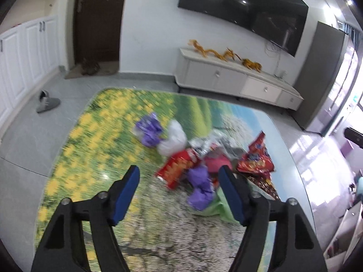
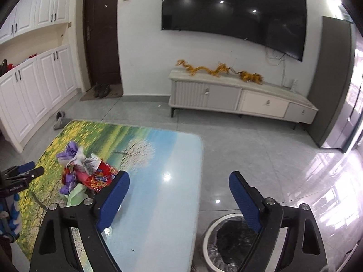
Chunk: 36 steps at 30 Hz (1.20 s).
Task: Collect trash
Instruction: 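Grasp the purple bag with the left tool while the right tool grasps red chip bags, then carry both items over the trash bin and open both tools to drop them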
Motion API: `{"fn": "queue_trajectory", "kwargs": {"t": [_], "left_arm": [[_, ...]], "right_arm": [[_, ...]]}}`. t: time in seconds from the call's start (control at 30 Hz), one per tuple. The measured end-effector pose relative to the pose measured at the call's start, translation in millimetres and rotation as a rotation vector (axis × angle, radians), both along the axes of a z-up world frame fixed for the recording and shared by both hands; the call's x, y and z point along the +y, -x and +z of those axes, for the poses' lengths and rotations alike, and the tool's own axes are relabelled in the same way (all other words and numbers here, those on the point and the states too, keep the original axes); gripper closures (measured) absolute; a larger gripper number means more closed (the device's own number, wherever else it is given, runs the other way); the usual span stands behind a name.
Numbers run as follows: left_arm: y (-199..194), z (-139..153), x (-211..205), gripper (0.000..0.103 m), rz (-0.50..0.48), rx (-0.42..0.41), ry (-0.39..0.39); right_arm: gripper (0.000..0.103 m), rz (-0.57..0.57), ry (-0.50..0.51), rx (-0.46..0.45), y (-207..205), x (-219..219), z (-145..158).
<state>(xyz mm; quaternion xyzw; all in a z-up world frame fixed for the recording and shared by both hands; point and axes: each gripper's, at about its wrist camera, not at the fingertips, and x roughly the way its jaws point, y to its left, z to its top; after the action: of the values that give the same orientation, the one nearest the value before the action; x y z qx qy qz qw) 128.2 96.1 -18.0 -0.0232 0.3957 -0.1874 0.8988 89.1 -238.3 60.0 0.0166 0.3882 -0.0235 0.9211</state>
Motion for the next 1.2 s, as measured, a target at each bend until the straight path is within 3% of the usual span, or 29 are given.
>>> {"fn": "queue_trajectory", "kwargs": {"t": [0.17,0.43,0.5,0.67,0.77,0.83,0.93,1.0,1.07,1.2], "left_arm": [[-10,-25,-24,0.044,-0.050,0.071,0.005],[-33,-54,-31,0.056,-0.047,0.179,0.046],[-34,-56,-34,0.057,-0.049,0.182,0.054],[-36,-61,-41,0.071,-0.073,0.201,0.063],[-34,-63,-43,0.073,-0.073,0.198,0.060],[-31,-62,-40,0.074,-0.062,0.183,0.059],[-27,-55,-36,0.076,-0.059,0.170,0.072],[-22,-47,-32,0.076,-0.058,0.145,0.080],[-16,-36,-28,0.076,-0.054,0.110,0.089],[-7,-20,-20,0.076,-0.044,0.060,0.096]], "right_arm": [[0.021,0.093,-0.053,0.073,-30,21,-33],[0.024,0.193,-0.171,0.171,-61,38,-75],[0.030,0.210,-0.194,0.186,-67,41,-80],[0.031,0.258,-0.217,0.191,-79,52,-83],[0.033,0.284,-0.231,0.203,-84,57,-86],[0.041,0.294,-0.254,0.220,-88,60,-91],[0.062,0.314,-0.251,0.239,-89,66,-97],[0.084,0.316,-0.251,0.223,-87,68,-94],[0.091,0.311,-0.265,0.192,-80,64,-85],[0.095,0.313,-0.260,0.116,-66,62,-60]]}}
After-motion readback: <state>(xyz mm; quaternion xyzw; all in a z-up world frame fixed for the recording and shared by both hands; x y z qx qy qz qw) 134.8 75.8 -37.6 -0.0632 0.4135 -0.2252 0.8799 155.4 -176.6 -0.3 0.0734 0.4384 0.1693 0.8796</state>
